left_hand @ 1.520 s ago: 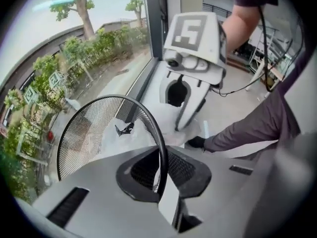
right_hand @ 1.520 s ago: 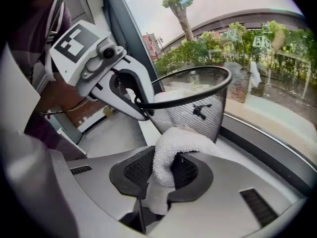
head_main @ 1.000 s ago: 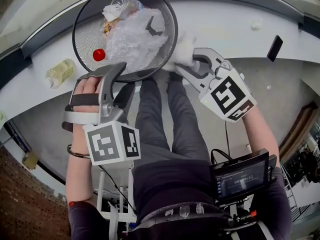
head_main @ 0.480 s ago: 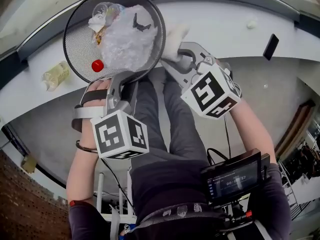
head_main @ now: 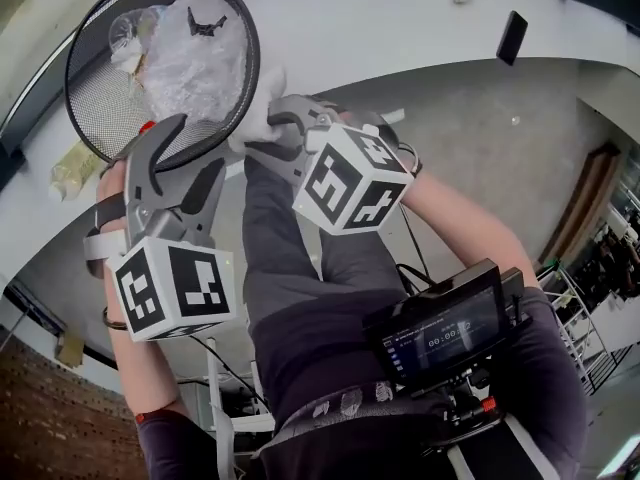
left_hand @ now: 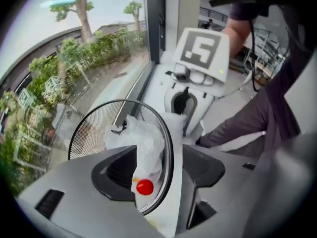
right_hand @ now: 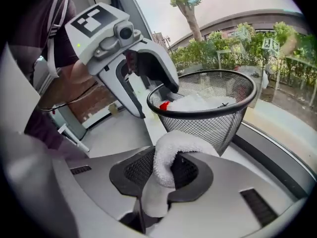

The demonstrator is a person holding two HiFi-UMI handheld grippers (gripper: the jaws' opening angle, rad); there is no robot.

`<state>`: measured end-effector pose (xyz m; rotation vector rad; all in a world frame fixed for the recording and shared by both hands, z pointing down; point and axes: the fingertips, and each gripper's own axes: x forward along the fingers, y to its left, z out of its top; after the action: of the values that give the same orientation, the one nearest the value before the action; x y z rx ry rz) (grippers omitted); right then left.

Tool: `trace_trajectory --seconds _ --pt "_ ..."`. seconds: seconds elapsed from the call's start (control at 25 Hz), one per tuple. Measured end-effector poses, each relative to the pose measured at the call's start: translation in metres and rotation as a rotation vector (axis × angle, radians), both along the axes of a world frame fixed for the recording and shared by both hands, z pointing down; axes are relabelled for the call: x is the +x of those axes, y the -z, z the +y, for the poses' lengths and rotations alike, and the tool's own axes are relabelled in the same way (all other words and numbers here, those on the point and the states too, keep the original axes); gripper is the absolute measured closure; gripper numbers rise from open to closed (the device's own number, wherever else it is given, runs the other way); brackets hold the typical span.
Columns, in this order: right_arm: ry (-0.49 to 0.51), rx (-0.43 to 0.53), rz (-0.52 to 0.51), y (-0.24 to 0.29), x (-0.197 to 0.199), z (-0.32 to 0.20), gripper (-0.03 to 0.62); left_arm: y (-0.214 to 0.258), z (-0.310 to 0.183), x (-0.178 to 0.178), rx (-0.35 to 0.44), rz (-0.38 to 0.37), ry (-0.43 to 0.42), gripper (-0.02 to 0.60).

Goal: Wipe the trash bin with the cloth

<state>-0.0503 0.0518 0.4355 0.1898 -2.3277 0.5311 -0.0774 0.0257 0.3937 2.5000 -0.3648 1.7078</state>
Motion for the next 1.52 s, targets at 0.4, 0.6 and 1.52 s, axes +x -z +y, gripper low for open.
trace_trajectory --seconds 0.4,0.6,1.52 --pt "-0.333 0.147 0.065 0.030 0.068 -0.093 0.505 -0.039 0.011 -0.025 0.065 -0.170 -0.060 0.468" --pt "-0.159 0.275 0.179 0.014 0.049 -0.074 0.505 -0.028 0.018 0.014 -0.010 -0.052 0.050 0.541" --pt "-0.213 0.203 0.134 0.019 0.061 -0.084 0.505 -0.034 0.002 -0.041 0.065 -0.172 -0.084 0.438"
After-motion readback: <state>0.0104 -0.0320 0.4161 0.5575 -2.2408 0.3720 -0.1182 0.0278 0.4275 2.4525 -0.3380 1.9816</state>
